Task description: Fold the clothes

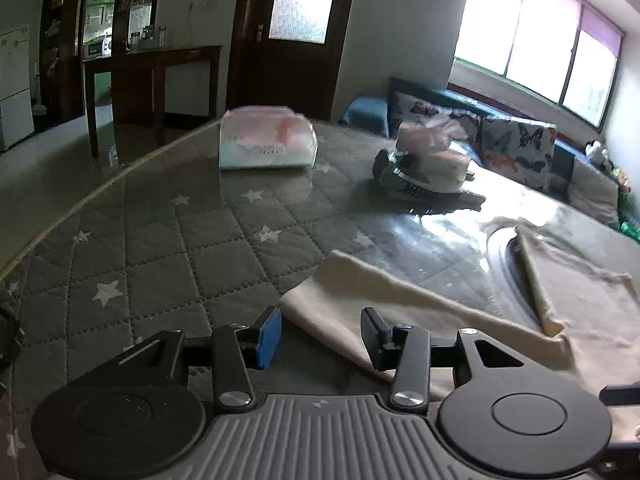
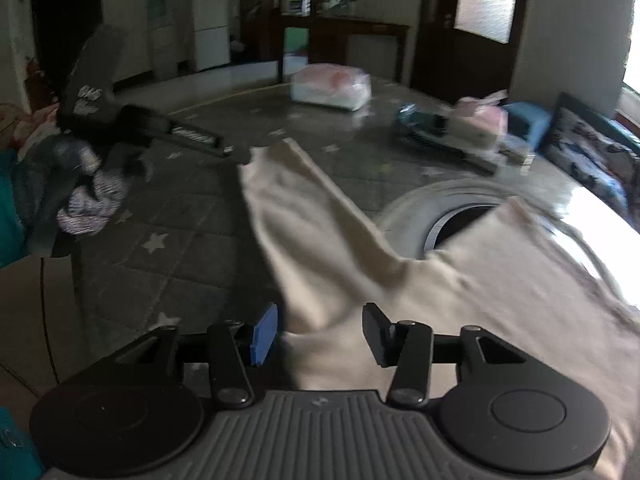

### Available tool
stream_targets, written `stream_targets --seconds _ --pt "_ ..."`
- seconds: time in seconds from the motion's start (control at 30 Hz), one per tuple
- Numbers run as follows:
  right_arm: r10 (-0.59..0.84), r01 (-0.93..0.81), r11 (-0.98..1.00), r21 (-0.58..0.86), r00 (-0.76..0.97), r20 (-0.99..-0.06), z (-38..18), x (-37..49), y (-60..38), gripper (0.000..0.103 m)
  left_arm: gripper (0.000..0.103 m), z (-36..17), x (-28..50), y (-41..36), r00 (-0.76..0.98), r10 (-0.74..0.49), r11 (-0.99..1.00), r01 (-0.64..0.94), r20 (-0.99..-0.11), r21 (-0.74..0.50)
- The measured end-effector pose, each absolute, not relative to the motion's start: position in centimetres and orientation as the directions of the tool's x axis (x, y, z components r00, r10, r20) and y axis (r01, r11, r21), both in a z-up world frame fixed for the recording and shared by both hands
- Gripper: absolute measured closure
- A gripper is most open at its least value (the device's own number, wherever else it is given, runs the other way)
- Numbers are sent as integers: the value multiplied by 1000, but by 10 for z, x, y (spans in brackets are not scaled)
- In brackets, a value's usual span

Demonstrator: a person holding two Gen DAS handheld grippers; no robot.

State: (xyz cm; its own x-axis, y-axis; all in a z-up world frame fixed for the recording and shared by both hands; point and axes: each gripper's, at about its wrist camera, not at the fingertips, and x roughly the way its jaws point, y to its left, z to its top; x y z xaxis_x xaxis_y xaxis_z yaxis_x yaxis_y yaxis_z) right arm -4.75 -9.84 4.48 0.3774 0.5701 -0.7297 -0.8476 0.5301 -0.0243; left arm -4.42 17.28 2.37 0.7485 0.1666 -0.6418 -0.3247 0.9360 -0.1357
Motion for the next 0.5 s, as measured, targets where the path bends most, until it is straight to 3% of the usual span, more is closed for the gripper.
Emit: stream_targets --seconds 0.03,0.1,0.13,0.17,0.23,0.27,0.37,0.5 --pt "569 -850 526 -21 370 -734 41 -47 -93 59 69 22 -41 174 742 168 935 -328 -649 -134" --pt "563 -848 529 -23 371 -739 35 -47 -88 63 90 19 -38 174 738 178 936 -331 -651 -119" --pt "559 -846 532 -23 371 -742 33 -47 -86 71 94 18 -36 174 737 190 937 -334 -648 -104" --pt "558 -843 538 -19 373 -742 32 -47 -86 73 97 17 -33 174 739 199 939 -331 -643 -91" --pt "557 -834 552 -8 375 -741 31 -46 -88 85 99 19 -28 171 743 222 941 -332 -631 -59" --pt "561 -832 555 2 373 -739 31 -46 -88 96 99 21 -26 170 746 234 943 -331 -623 -42" --pt "582 -835 548 41 346 -736 31 -50 -88 98 99 28 -23 166 764 261 944 -330 -590 -9" --pt "588 -851 525 13 352 -729 30 -60 -86 96 99 21 -19 165 730 297 932 -361 -616 21"
